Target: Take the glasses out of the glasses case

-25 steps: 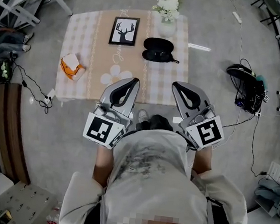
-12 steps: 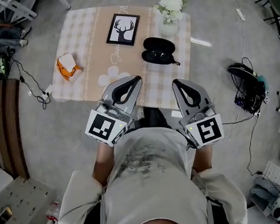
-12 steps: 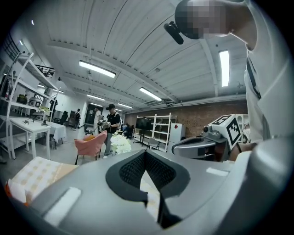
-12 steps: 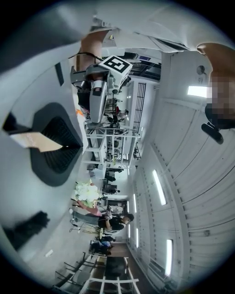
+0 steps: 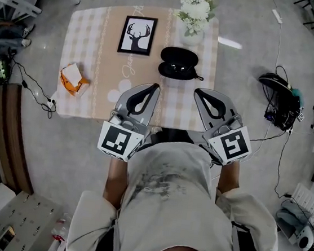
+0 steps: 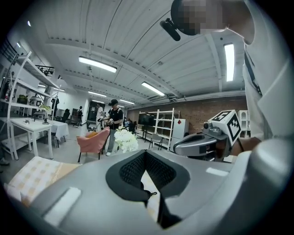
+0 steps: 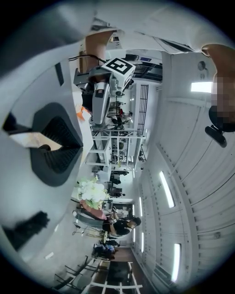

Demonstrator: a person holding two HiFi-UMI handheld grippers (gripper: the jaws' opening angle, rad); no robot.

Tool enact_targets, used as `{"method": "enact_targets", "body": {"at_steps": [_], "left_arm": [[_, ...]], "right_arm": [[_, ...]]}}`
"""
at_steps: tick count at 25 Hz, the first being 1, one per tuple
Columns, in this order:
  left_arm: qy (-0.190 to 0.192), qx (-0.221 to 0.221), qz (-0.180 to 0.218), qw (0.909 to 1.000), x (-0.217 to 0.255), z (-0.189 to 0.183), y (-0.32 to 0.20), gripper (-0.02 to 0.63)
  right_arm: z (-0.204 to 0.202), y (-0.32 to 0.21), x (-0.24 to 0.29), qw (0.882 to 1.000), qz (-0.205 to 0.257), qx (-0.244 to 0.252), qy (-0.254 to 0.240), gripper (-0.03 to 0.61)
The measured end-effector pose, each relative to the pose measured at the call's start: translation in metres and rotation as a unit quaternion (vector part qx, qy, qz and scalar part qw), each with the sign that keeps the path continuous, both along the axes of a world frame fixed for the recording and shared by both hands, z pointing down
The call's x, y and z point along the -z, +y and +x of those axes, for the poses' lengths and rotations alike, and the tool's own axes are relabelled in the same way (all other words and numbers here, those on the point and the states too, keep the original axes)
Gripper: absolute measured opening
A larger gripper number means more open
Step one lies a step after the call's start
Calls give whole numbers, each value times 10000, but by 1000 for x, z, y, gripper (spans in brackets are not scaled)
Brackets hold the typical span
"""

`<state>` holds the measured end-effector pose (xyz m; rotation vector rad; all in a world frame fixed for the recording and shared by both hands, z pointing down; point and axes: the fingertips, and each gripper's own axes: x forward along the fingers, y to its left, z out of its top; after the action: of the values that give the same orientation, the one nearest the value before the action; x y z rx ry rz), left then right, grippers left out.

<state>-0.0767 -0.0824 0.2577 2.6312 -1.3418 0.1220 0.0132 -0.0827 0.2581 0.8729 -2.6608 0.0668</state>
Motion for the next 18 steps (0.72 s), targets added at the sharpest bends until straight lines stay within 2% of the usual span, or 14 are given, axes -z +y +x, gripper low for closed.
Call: {"method": "enact_targets", "body": {"at_steps": [18], "left_arm": [[138, 87, -457, 9988, -45, 4, -44, 8]], "right_arm": [[-3, -55, -46, 9987, -208, 277, 378, 17]]}}
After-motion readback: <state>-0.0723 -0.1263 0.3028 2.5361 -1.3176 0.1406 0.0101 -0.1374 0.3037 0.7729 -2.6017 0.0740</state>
